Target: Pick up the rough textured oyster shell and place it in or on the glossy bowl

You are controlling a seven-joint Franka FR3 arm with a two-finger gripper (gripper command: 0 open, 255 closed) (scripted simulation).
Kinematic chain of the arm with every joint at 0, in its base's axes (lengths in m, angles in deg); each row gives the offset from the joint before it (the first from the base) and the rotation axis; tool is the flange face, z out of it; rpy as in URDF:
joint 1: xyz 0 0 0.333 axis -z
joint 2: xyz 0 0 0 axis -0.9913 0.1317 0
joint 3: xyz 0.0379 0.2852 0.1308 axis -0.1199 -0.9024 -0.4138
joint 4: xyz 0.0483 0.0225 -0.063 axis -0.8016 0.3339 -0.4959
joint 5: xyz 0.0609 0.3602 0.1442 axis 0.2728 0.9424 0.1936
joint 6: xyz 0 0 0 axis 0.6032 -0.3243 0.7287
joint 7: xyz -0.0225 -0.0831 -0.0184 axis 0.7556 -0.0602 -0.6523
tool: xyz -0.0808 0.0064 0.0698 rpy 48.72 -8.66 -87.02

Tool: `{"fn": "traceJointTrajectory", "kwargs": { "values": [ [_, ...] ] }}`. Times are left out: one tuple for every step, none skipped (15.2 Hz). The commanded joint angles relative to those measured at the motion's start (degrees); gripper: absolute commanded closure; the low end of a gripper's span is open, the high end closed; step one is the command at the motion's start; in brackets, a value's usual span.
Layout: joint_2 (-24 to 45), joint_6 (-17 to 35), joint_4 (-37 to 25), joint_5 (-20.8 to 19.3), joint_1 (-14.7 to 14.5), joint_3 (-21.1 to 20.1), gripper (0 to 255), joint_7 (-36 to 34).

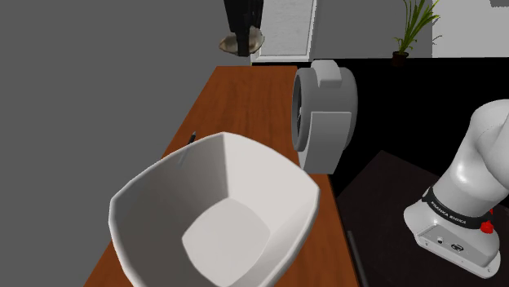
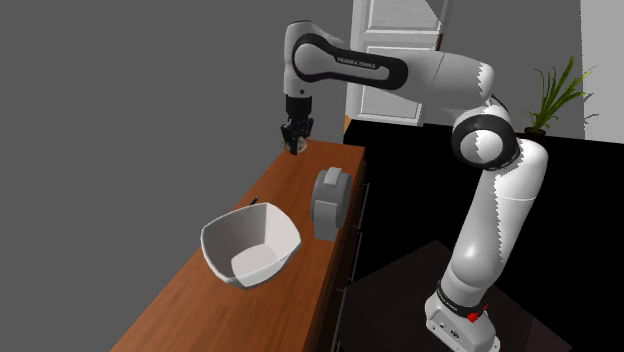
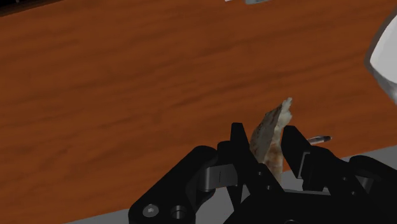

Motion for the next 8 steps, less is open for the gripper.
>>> {"fn": "traceJointTrajectory", "kwargs": {
  "values": [
    [-1.06,0.86,1.62,0.17,-1.29,-1.14,255,-2.45],
    [-1.47,1.2,2.21,0.23,-1.96,-1.76,255,-3.72],
    [-1.82,1.52,2.71,0.29,-2.65,-2.37,255,-5.0],
    [-2.1,1.82,3.13,0.33,-3.32,-3.02,255,-6.29],
    [-2.31,2.11,3.47,0.35,-4.01,-3.66,255,-7.6],
    [-2.47,2.39,3.74,0.36,-4.69,-4.32,255,-8.93],
    [-2.55,2.65,3.92,0.35,-5.38,-5.0,255,-10.27],
    [-2.57,2.9,4.03,0.31,-6.05,-5.7,255,-11.62]
  ]
}}
